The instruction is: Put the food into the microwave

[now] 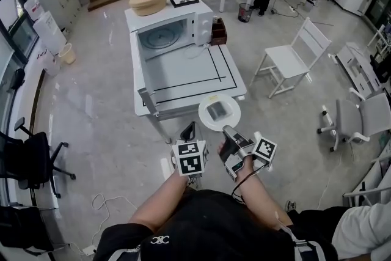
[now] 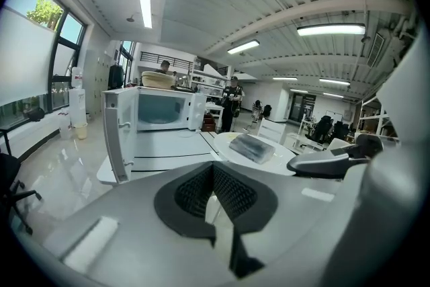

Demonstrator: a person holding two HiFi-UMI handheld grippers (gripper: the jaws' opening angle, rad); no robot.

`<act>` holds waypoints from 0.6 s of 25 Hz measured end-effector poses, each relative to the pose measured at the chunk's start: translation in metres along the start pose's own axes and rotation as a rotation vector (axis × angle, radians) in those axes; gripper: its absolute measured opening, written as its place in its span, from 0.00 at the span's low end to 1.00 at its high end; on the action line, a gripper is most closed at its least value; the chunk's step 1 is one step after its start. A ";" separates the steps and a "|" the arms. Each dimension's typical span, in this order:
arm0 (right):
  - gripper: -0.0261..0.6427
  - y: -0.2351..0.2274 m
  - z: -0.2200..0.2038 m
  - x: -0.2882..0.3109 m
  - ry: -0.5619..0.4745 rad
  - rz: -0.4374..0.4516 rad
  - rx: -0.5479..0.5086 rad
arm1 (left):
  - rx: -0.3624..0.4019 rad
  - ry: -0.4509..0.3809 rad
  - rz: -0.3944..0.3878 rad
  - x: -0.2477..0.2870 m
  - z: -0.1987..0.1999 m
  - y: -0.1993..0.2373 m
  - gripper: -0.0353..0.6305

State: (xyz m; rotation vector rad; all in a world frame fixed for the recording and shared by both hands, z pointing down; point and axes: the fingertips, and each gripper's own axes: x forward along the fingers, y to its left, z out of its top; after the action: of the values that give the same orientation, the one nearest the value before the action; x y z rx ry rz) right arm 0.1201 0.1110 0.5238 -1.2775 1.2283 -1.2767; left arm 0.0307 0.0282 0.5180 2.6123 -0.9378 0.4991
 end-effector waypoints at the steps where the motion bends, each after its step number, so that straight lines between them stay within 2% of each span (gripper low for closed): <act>1: 0.07 0.001 0.004 0.006 -0.002 -0.001 0.000 | 0.001 0.003 -0.002 0.006 0.003 0.003 0.06; 15: 0.07 0.014 0.044 0.103 -0.008 -0.021 -0.018 | -0.004 0.017 -0.022 0.089 0.059 0.052 0.06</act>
State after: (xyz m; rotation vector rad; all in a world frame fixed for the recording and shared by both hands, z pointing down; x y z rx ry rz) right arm 0.1594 0.0059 0.5165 -1.3106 1.2260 -1.2769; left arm 0.0733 -0.0822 0.5128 2.6077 -0.9026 0.5121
